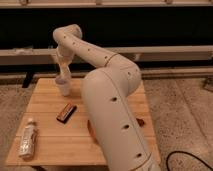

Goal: Place the white sponge in the ceramic cup

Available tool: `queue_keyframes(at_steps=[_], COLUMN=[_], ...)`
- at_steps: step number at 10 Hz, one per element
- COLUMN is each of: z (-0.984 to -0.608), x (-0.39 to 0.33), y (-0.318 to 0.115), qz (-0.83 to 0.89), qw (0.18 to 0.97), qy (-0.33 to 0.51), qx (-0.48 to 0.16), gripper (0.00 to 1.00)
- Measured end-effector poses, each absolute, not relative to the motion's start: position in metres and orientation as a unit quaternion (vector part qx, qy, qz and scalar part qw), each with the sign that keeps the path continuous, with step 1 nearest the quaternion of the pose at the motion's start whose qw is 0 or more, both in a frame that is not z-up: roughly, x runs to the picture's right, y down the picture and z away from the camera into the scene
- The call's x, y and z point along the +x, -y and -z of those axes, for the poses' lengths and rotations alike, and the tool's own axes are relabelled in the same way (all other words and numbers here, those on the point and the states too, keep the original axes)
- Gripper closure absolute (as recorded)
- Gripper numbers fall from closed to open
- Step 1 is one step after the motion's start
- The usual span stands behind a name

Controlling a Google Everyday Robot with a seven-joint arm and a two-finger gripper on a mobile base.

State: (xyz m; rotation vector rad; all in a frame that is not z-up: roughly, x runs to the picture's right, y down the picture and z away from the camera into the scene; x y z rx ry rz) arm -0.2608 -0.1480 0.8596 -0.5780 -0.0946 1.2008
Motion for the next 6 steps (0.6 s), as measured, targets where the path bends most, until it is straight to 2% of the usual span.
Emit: queue_keyframes(at_steps=[6], z=[-0.8664], x=[-0.2658], y=[0.1449], qz=[-0.555], qw=[0.787], qy=[0.047], qx=[-0.266], gripper=[0.84])
